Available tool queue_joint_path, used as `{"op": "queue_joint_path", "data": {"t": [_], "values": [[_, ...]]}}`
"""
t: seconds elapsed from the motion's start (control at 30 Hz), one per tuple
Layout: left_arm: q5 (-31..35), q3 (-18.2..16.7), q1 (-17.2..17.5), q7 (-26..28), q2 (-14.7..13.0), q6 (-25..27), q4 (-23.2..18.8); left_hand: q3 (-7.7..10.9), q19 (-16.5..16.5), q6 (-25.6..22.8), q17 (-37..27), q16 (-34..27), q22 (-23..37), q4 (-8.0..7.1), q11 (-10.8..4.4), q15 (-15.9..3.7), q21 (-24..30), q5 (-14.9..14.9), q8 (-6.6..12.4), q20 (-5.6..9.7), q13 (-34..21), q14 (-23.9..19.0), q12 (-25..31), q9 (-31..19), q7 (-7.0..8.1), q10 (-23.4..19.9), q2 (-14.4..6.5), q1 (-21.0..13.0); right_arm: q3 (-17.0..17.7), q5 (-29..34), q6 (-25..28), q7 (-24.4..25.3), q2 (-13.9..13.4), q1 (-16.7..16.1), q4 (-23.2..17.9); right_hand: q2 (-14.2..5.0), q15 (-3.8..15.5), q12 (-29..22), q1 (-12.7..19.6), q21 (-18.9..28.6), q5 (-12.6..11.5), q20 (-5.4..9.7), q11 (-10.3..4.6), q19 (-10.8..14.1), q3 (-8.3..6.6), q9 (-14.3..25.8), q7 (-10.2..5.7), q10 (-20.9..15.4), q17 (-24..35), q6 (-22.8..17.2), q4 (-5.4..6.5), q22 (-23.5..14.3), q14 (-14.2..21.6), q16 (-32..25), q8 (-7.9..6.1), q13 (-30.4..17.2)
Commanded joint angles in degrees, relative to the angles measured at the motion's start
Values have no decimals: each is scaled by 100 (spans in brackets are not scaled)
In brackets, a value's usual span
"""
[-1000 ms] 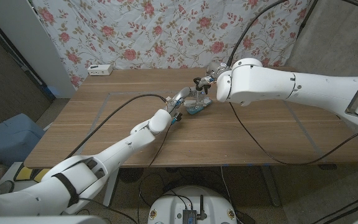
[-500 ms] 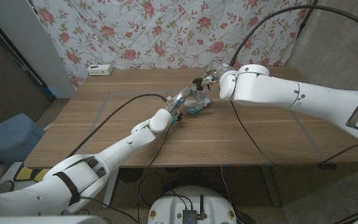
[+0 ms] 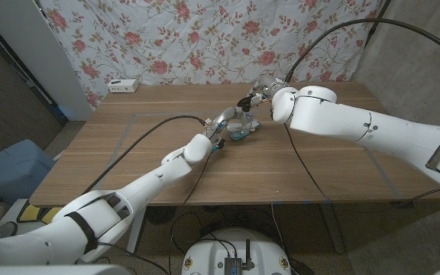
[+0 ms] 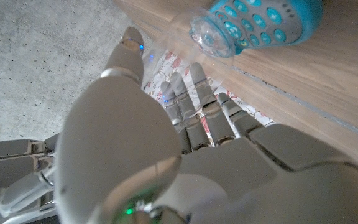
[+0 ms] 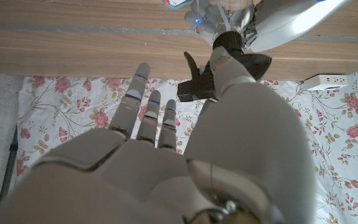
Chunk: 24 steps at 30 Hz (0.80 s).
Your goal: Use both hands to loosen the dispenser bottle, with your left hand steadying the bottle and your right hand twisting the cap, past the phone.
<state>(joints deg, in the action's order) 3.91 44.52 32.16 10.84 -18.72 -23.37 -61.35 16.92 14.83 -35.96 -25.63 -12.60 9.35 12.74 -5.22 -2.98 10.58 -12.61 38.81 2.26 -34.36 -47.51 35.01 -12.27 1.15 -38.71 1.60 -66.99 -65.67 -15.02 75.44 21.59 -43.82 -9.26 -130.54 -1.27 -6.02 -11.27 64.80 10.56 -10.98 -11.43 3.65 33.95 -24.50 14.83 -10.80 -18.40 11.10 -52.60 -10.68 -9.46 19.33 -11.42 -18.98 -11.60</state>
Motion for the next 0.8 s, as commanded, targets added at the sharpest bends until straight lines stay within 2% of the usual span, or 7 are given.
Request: {"op": "queue_joint_path", "data": {"t": [0.03, 0.1, 0.37, 0.8], "values": [[-1, -10, 54, 19, -20, 58, -78, 419, 46, -244, -20, -14, 10, -392, -227, -667, -14, -15, 4, 266, -37, -314, 8, -8, 61, -199, -817, 32, 336, 577, -276, -373, -1, -411, -19, 0, 88, -34, 218, 5, 31, 6, -114, -43, -78, -8, -57, -45, 40, -326, 13, -21, -39, -39, -139, -20], [-3, -10, 54, 19, -18, 55, -73, 417, 47, -229, -36, -20, 10, -398, -228, -665, -13, -18, -3, 259, -41, -299, 5, -8, 51, -183, -833, 35, 352, 639, -291, -441, 5, -429, -10, -2, 92, -43, 342, 10, 26, 4, -161, -52, -101, -22, -100, -82, 49, -489, 15, -21, -55, -50, -202, -19], [-5, -2, 42, 25, 7, 43, -31, 421, 48, -200, -39, -16, 10, -401, -222, -663, -11, -35, -18, 245, -52, -287, 9, -8, 40, -172, -847, 44, 436, 849, -337, -639, 33, -515, 25, -4, 134, -47, 416, -2, 26, 18, -207, -104, -103, -39, -115, -108, 63, -566, 35, -21, -98, -54, -227, -17], [-9, 6, 8, 28, 30, 37, 33, 432, 38, -150, -39, -5, 10, -410, -204, -645, -13, -68, -43, 222, -62, -261, 2, -10, 17, -128, -874, 64, 527, 1041, -513, -1020, 8, -555, 96, 9, 133, -45, 198, 12, 66, -14, -207, -102, 31, -67, -64, -133, 93, -549, 189, -21, -126, -82, -210, -15]]}}
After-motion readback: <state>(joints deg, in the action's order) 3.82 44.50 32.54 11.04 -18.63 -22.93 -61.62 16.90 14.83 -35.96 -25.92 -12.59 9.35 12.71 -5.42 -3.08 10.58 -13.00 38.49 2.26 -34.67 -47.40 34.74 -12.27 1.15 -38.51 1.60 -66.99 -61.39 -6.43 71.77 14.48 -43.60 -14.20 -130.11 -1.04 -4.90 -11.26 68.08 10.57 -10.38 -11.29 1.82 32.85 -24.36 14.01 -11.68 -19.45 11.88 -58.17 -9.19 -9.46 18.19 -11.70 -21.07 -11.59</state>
